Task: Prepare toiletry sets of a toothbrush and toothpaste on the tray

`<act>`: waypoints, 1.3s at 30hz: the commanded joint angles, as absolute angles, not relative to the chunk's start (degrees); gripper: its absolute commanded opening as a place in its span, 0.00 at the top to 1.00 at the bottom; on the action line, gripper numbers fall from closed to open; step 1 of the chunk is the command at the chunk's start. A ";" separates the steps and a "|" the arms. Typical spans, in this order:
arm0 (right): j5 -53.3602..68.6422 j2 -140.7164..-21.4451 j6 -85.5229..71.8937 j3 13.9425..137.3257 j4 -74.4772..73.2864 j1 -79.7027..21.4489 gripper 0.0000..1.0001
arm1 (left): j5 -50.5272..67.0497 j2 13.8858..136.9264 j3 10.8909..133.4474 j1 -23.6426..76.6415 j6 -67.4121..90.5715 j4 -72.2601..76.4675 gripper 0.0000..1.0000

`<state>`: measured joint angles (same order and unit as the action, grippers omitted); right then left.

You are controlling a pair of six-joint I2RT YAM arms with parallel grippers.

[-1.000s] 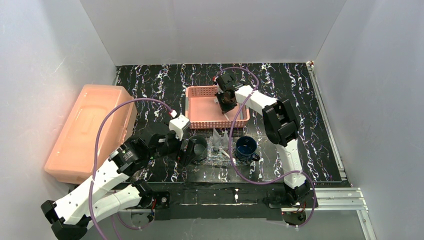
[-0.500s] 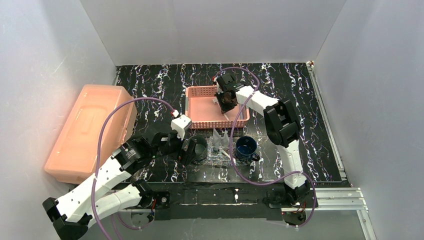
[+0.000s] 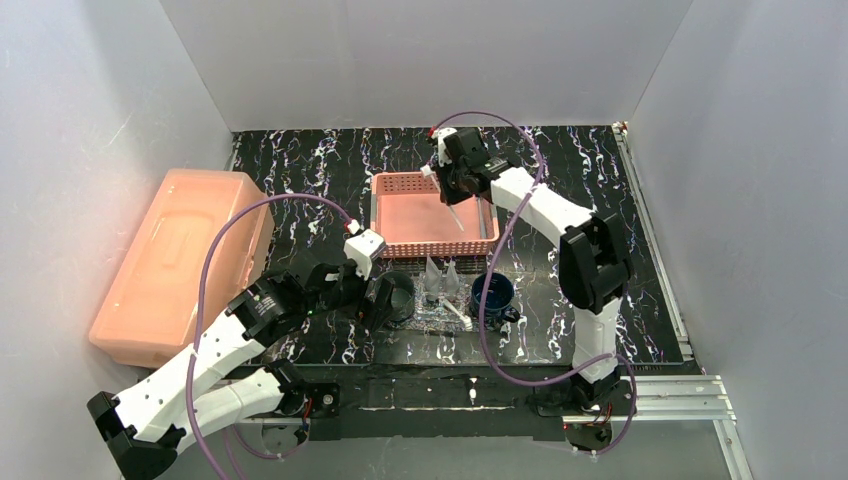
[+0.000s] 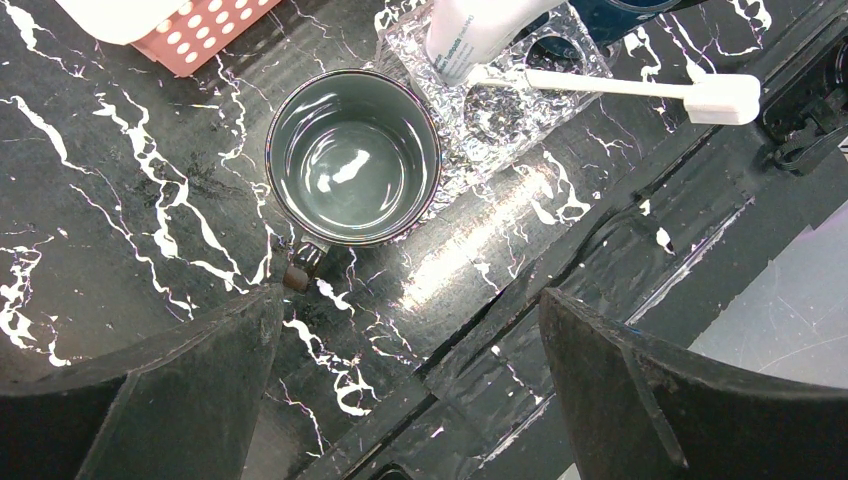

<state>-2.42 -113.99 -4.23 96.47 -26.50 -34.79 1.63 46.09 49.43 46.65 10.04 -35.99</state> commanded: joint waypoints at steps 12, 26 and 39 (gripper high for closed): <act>-4.97 -98.46 -2.55 93.76 -25.76 -38.34 0.99 | 1.31 46.66 50.23 46.38 10.28 -35.24 0.01; -10.48 -83.13 -0.89 81.28 -23.77 -46.66 0.99 | 6.63 46.73 54.54 46.37 17.54 -35.68 0.01; -16.24 -70.21 1.70 72.66 -22.59 -56.18 0.99 | 10.74 47.11 62.22 46.40 24.00 -35.15 0.01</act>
<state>-13.19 -74.19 -0.58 73.93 -25.30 -53.95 8.97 47.22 58.85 46.61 21.12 -35.90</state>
